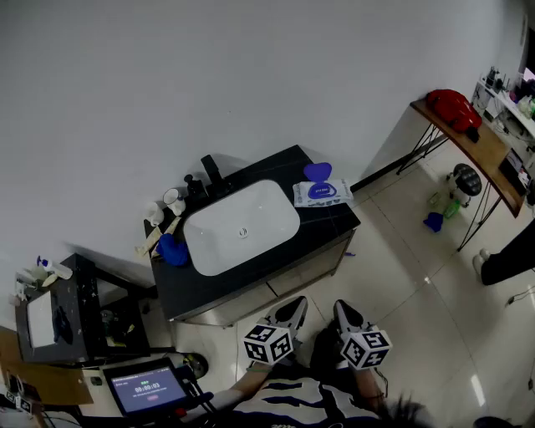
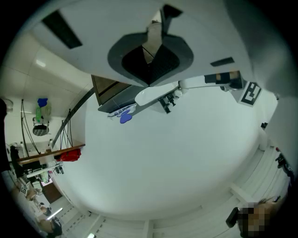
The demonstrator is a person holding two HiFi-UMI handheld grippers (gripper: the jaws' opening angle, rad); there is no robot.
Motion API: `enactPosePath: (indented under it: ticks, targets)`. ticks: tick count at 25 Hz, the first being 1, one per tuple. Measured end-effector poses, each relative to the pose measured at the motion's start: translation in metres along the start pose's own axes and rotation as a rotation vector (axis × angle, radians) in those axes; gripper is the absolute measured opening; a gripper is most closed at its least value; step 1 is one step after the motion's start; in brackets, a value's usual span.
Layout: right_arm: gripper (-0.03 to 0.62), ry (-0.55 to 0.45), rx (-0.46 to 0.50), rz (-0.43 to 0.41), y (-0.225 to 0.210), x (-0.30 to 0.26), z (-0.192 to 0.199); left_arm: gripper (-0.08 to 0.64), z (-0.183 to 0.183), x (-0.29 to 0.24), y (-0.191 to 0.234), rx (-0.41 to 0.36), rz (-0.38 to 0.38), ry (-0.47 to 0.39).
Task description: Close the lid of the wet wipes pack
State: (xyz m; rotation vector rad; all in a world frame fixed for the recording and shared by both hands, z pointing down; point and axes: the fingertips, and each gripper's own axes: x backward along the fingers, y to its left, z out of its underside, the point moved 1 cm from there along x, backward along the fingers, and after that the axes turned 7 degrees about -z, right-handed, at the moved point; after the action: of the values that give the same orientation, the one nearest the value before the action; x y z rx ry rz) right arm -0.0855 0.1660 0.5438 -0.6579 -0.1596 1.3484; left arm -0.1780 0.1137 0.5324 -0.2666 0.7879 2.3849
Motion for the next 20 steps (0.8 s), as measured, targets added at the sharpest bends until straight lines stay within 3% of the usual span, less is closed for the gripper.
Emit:
enactPosePath:
  ticks: [9, 20]
  targets:
    - [-0.002, 0.045, 0.026, -0.113, -0.09, -0.048, -0.081, 0.0, -0.051, -0.103, -0.027, 0.035, -0.065, -0.082]
    - [-0.002, 0.1, -0.065, -0.141, -0.156, -0.099, -0.095, 0.0, -0.067, -0.149, 0.012, 0.078, -0.214, -0.033]
